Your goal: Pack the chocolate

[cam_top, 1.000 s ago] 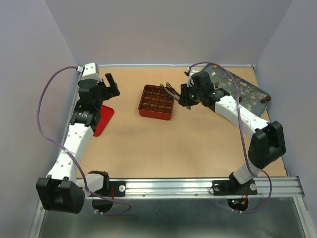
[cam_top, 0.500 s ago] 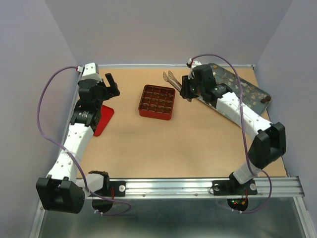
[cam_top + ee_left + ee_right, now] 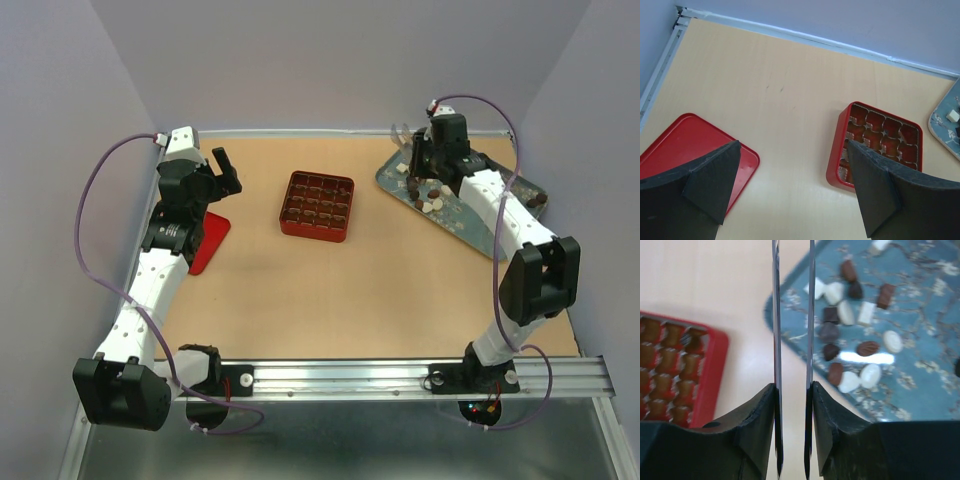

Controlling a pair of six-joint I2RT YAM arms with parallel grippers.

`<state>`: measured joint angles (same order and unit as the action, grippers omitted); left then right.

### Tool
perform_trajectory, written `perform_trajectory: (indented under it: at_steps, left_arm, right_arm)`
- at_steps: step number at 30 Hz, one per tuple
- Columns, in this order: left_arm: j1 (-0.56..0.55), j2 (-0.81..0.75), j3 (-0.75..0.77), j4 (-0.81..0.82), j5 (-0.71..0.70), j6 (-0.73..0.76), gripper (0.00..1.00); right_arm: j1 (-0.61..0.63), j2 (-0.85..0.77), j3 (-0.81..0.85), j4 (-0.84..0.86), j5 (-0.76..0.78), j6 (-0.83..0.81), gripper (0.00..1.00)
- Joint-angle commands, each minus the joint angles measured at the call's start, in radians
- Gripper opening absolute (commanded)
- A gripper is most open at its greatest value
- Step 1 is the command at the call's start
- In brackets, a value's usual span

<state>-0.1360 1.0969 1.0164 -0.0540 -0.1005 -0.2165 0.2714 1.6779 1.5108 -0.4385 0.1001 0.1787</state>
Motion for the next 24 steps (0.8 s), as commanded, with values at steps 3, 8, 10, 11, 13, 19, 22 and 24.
perform_trajectory:
  at_steps: [3, 8, 10, 11, 13, 19, 22, 24]
  left_arm:
    - [-0.004, -0.006, 0.047, 0.02, -0.015, 0.017, 0.99]
    - [-0.004, -0.005, 0.047, 0.019, -0.015, 0.019, 0.99]
    - [-0.004, -0.005, 0.047, 0.019, -0.016, 0.017, 0.99]
    - [-0.004, -0.005, 0.047, 0.019, -0.016, 0.017, 0.99]
    - [-0.002, -0.003, 0.047, 0.019, -0.015, 0.017, 0.99]
    - [-0.004, -0.008, 0.047, 0.017, -0.016, 0.019, 0.99]
    - [-0.004, -0.006, 0.047, 0.017, -0.016, 0.019, 0.99]
    - [-0.002, -0.006, 0.047, 0.017, -0.018, 0.019, 0.99]
  right_arm:
    - [-0.086, 0.019, 0.014, 0.035, 0.061, -0.016, 0.39]
    - [-0.149, 0.043, 0.019, 0.035, 0.085, 0.002, 0.4]
    - [-0.159, 0.052, 0.019, 0.035, 0.081, 0.008, 0.4]
    - [-0.161, 0.058, 0.017, 0.035, 0.078, 0.008, 0.41]
    - [-0.164, 0.066, 0.015, 0.035, 0.079, 0.013, 0.42]
    - [-0.17, 0.1, 0.015, 0.035, 0.095, 0.016, 0.43]
    - [-0.175, 0.115, 0.02, 0.035, 0.104, 0.019, 0.43]
    - [-0.176, 0.126, 0.026, 0.035, 0.104, 0.022, 0.43]
